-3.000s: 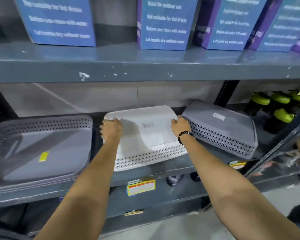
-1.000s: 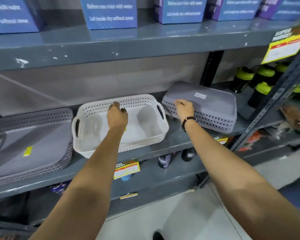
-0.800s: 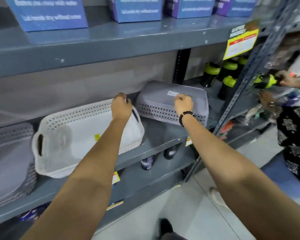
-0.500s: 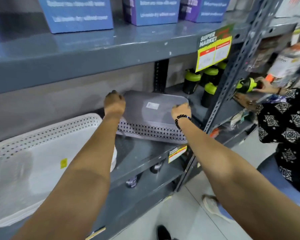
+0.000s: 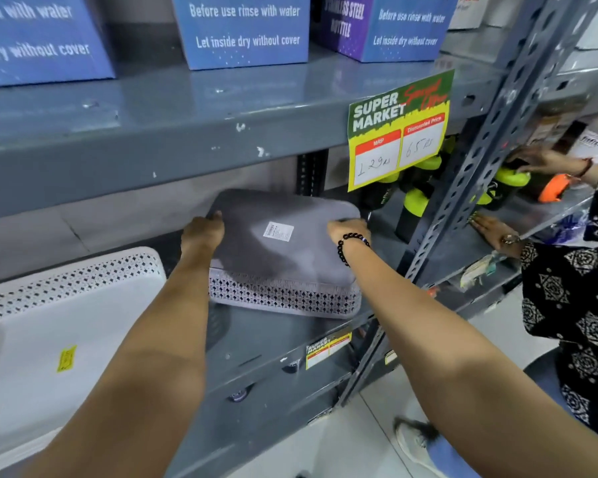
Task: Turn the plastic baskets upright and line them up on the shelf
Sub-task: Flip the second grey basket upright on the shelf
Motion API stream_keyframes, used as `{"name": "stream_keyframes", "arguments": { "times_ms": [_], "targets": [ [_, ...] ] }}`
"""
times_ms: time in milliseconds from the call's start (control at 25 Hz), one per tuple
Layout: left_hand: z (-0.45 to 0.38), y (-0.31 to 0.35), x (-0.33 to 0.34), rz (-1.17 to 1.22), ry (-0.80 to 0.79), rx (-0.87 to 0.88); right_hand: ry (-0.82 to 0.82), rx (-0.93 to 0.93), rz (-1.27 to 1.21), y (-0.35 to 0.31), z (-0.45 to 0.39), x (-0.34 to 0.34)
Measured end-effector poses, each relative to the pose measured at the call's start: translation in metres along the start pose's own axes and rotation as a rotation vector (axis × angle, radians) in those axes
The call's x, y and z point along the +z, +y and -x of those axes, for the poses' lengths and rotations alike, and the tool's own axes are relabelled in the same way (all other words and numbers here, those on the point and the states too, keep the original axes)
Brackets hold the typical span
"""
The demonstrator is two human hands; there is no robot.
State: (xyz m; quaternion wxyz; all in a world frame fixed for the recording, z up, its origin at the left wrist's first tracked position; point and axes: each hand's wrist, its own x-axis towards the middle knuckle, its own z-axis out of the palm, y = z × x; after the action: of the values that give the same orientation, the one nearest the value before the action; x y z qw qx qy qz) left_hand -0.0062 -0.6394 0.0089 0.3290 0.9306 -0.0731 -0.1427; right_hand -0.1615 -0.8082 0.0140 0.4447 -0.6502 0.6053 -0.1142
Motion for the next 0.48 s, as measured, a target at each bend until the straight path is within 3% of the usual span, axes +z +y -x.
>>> {"name": "stream_keyframes", "arguments": {
  "times_ms": [120,240,360,480],
  "targets": [
    [0.016,0.01,-0.022,0.248,0.196,-0.016,0.103,-0.16,-0.166,-0.02,0.019,-0.009],
    [0.032,0.007,-0.048,0.575,0.344,-0.01,0.2,-0.359,-0.662,-0.029,0.046,-0.023],
    [0.052,-0.018,-0.057,0.636,0.403,-0.07,0.112,-0.189,-1.026,-0.008,0.058,-0.035],
    [0.067,-0.053,-0.057,0.599,0.354,-0.174,-0.003,-0.081,-1.073,0.018,0.067,-0.044]
  ]
}}
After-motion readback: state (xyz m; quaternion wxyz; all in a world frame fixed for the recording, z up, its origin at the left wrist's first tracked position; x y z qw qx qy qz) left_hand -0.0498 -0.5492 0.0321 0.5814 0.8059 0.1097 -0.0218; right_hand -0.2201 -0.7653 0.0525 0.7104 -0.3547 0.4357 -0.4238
